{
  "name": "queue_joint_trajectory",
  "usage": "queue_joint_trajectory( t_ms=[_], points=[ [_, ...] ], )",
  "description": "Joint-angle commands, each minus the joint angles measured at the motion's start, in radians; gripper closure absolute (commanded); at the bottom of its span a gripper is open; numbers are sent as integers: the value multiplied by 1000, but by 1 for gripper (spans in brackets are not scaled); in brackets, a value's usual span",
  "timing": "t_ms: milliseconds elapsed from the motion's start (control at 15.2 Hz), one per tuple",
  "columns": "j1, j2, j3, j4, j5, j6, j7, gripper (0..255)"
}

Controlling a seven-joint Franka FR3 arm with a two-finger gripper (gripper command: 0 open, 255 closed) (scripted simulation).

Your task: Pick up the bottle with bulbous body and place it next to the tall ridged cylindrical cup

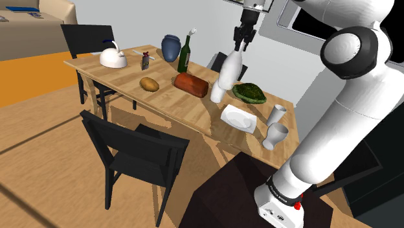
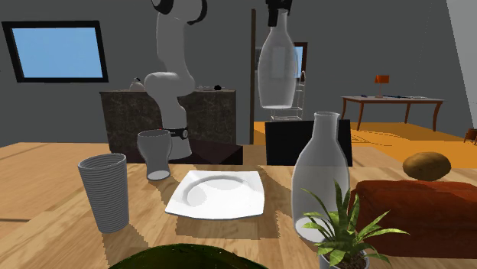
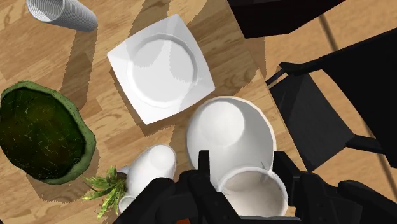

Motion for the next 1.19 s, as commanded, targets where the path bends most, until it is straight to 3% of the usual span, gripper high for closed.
queue_joint_trajectory(
  t_ms=[0,528,1122],
  points=[
    [-18,-40,-17,-33,-10,-4,-37,255],
    [-88,-180,-91,-149,-61,-15,-188,255],
    [-170,-261,-198,-175,-118,-47,-387,255]
  ],
)
